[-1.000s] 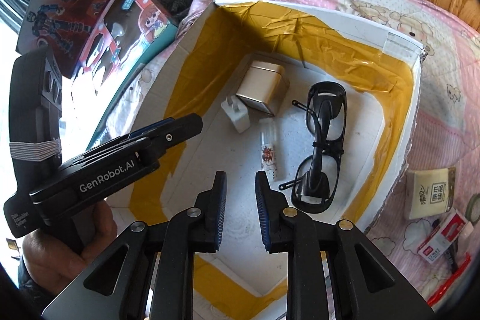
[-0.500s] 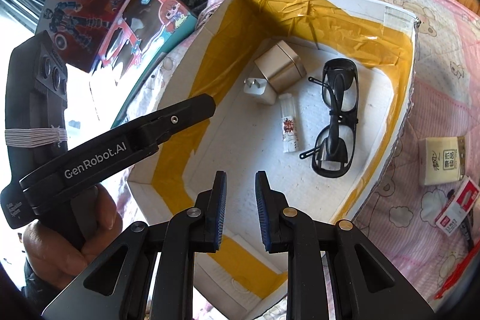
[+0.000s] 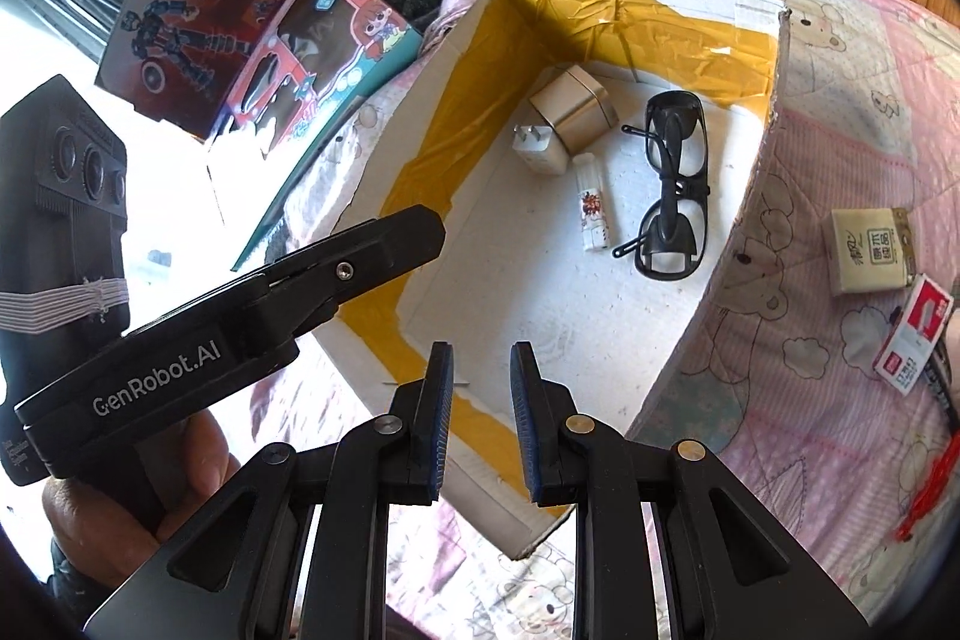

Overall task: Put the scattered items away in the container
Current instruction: 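Move both open tools back toward the staple box and red figure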

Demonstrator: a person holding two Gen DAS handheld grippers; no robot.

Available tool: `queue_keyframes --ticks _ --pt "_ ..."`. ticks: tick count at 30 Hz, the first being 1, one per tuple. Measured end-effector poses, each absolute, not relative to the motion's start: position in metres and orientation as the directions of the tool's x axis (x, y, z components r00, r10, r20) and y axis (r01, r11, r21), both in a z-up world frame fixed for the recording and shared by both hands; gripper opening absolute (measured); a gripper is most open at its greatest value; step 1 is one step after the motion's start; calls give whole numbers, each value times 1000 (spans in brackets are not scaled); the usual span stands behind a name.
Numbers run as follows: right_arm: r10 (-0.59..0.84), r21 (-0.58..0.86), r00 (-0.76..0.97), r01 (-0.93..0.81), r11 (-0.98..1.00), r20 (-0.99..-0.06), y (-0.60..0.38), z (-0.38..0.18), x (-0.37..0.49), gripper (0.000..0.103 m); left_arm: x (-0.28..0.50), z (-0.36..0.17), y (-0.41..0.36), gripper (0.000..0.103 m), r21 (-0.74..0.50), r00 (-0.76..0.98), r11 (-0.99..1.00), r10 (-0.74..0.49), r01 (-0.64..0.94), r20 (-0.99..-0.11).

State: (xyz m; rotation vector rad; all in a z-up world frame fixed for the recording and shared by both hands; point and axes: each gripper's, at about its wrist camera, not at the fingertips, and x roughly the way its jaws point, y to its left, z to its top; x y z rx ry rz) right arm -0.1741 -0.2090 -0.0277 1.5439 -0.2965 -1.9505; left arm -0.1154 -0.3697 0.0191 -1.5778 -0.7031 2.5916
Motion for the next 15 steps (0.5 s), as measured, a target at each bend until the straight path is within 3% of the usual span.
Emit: queue_keyframes --ticks 15 --pt "-628 568 -182 293 -770 -757 -172 -8 -128 23 -78 36 -331 42 -397 -492 -908 286 136 -822"
